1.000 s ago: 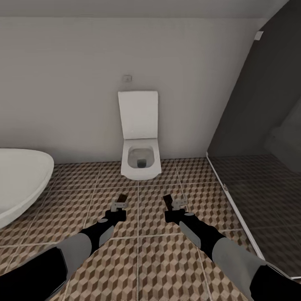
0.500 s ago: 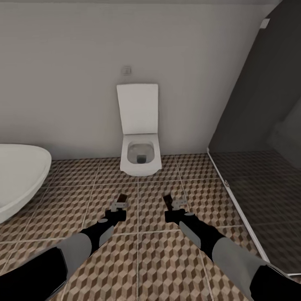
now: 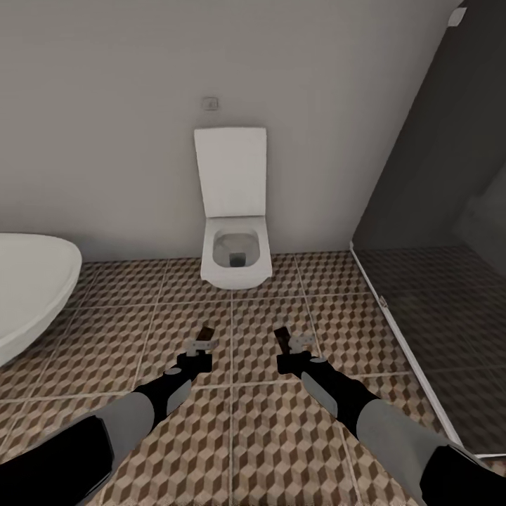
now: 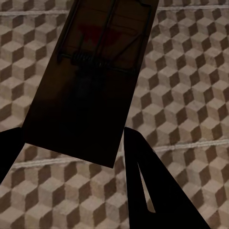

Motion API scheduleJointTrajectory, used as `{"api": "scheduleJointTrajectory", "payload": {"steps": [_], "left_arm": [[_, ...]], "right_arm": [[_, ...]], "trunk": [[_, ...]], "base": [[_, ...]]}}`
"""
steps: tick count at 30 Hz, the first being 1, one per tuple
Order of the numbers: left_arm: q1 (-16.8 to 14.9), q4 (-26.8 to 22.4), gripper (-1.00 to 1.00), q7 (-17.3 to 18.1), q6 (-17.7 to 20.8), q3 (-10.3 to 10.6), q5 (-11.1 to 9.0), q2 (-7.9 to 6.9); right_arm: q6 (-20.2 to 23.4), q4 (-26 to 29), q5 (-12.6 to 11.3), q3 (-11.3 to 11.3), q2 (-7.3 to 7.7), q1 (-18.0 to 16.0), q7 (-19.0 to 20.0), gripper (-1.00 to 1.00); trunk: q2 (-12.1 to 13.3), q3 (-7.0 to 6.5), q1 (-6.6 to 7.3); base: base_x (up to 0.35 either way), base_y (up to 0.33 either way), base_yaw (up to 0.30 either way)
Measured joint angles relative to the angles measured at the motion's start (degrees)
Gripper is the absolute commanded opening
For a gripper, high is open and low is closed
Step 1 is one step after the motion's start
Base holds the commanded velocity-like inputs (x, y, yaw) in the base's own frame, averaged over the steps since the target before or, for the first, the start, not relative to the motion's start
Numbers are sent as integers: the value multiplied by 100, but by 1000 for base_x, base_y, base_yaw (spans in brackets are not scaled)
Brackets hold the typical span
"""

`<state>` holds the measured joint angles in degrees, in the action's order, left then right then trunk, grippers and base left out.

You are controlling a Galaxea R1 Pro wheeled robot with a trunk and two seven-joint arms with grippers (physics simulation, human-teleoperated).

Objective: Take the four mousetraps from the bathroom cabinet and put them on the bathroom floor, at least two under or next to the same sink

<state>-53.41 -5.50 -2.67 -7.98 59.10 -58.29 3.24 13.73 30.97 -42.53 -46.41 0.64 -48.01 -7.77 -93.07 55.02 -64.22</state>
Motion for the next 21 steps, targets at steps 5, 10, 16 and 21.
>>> {"api": "scheduleJointTrajectory", "payload": {"steps": [5, 10, 16, 21], "left_arm": [[0, 0, -100, -3, 0, 0, 0, 1], [0, 0, -100, 0, 0, 0, 0, 1], [0, 0, -100, -1, 0, 0, 0, 1], [0, 0, -100, -2, 0, 0, 0, 1]], "right_arm": [[-1, 0, 1, 1, 3, 0, 0, -100], [-1, 0, 0, 0, 1, 0, 0, -100], [-2, 0, 0, 0, 1, 0, 0, -100], [-1, -1, 5, 2, 5, 0, 1, -100]], "trunk": [[-201, 134, -110], [-401, 268, -220], [-642, 429, -351], [-842, 563, -461]], "base": [[0, 0, 0], [0, 0, 0], [0, 0, 0], [0, 0, 0]]}}
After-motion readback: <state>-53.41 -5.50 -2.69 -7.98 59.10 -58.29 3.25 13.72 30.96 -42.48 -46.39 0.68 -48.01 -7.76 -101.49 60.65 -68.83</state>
